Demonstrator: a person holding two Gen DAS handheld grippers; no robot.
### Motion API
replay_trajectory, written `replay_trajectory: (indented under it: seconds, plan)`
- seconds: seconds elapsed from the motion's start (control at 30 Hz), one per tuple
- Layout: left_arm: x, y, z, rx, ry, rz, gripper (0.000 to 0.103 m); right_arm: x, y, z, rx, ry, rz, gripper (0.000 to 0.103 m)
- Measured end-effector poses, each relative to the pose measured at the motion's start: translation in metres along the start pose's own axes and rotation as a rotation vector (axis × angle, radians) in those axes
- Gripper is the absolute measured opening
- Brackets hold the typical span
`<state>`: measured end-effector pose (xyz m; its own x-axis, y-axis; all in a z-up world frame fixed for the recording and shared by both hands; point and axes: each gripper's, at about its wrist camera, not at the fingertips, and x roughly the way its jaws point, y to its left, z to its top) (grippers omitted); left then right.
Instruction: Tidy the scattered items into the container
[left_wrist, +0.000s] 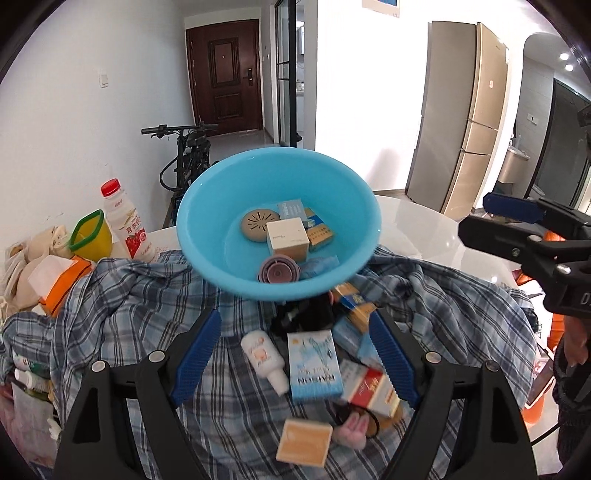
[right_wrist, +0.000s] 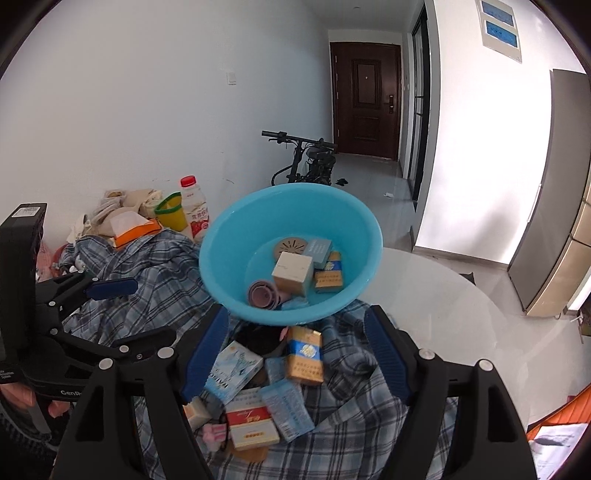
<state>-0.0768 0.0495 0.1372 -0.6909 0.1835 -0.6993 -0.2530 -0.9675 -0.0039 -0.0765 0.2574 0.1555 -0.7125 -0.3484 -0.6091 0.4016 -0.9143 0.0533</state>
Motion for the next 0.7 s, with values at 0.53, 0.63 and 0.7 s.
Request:
replay_trajectory:
  seconds: [0.53,0.63,0.7]
  plan:
    - [-0.031,-0.006,-0.060,-0.048,-0.026,-0.026,0.086,-0.022,0.026,-0.070,0.027,-0.042,0.006,0.075]
    - [-0.025,-0.010,-0.069,-0.034,-0.037,0.019,0.086,-0.020,0.029,-0.078,0.021,-0.050,0.012,0.077]
    - [-0.021,-0.013,-0.076,-0.025,-0.052,0.034,0.086,-0.021,0.028,-0.084,0.028,-0.071,0.003,0.078]
